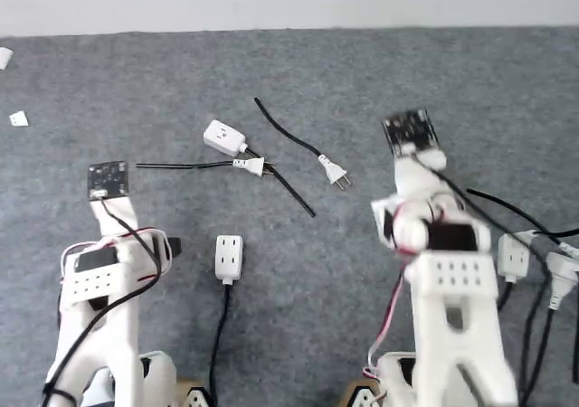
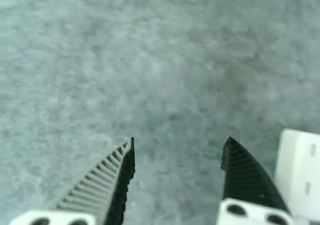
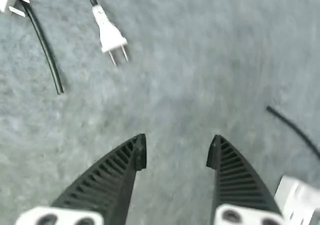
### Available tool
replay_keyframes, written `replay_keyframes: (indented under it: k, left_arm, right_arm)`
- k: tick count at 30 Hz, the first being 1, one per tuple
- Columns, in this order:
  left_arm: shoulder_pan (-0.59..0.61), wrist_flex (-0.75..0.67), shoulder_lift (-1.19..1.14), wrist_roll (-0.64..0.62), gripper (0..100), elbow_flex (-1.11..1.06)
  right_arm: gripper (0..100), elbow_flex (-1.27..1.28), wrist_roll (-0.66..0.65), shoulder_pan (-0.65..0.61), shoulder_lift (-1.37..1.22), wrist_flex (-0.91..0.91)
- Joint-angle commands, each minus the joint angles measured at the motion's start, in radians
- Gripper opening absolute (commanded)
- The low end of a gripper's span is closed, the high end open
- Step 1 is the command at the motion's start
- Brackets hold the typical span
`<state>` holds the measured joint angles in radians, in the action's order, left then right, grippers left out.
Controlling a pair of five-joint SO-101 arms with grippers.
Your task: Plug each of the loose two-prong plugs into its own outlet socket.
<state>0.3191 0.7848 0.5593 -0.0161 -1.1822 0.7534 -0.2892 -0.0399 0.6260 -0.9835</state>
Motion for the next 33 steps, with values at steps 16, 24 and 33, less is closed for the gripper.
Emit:
replay_keyframes:
  k: [16,24,33]
  left_arm:
    - [0.015,-0.04,0.029,0.011,27,-0.002]
    - [0.015,-0.052,0.025,0.011,27,-0.004]
    - [0.014,-0.052,0.025,0.011,27,-0.005]
  right_arm:
    - [20.9,-0.836,-0.196,-0.127,-0.955,0.061]
    - [20.8,-0.962,-0.201,-0.179,-1.106,0.059]
    - [20.8,-1.049,-0.236,-0.229,-1.224,0.101]
